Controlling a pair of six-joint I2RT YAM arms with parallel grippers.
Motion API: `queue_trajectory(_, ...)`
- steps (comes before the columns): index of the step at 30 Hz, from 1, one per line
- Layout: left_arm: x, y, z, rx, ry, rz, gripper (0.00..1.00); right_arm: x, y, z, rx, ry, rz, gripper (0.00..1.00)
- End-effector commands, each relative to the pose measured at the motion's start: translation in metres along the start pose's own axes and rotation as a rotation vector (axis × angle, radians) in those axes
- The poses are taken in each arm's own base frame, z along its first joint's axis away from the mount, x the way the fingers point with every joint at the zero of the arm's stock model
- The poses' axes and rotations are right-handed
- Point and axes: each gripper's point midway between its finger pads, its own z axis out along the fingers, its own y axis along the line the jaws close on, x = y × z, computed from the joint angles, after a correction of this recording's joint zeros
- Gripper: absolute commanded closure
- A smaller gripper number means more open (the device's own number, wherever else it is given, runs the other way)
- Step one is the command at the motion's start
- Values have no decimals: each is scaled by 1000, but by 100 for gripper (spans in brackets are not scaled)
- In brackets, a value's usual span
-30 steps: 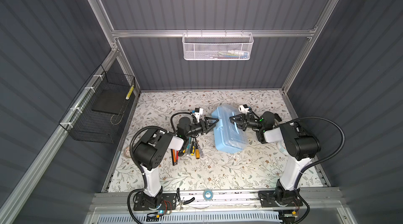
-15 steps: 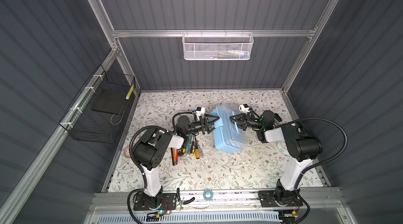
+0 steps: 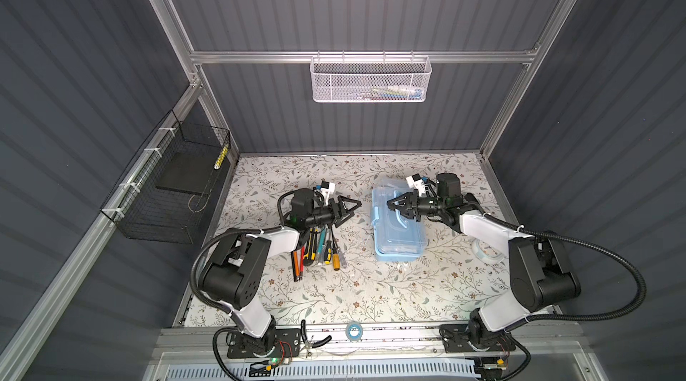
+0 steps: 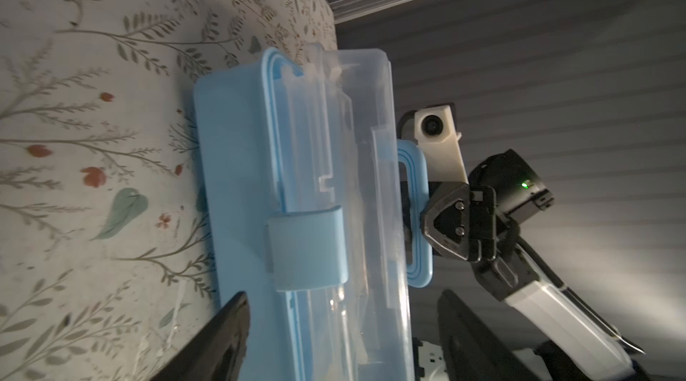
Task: Pack the tool kit
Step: 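Hold the base with the left gripper while the right gripper lifts the lid open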
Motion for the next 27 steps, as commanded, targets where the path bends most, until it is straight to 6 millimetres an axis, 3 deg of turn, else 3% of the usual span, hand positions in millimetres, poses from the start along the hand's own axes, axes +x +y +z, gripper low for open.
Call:
queue_trajectory(1,4,26,-18,-259,19,136,18,12,-8,7,129,27,-52,100)
queue_trajectory(8,3,24,-15,-254,23,143,17,26,-43,38,247,98,-16,100)
queue_trajectory(13,2,19,-12,-239,20,145,17,21,-7,31,167,69,-69,100)
queue_trajectory(20,-3,-2,3,-174,24,172,17,17,66,11,-159,90,-98,100)
queue_trajectory(23,-6,-12,10,-128,22,165,17,21,79,6,-210,109,-109,100)
queue_trajectory(27,-12,-24,19,-64,10,157,17,26,77,5,-217,127,-107,100)
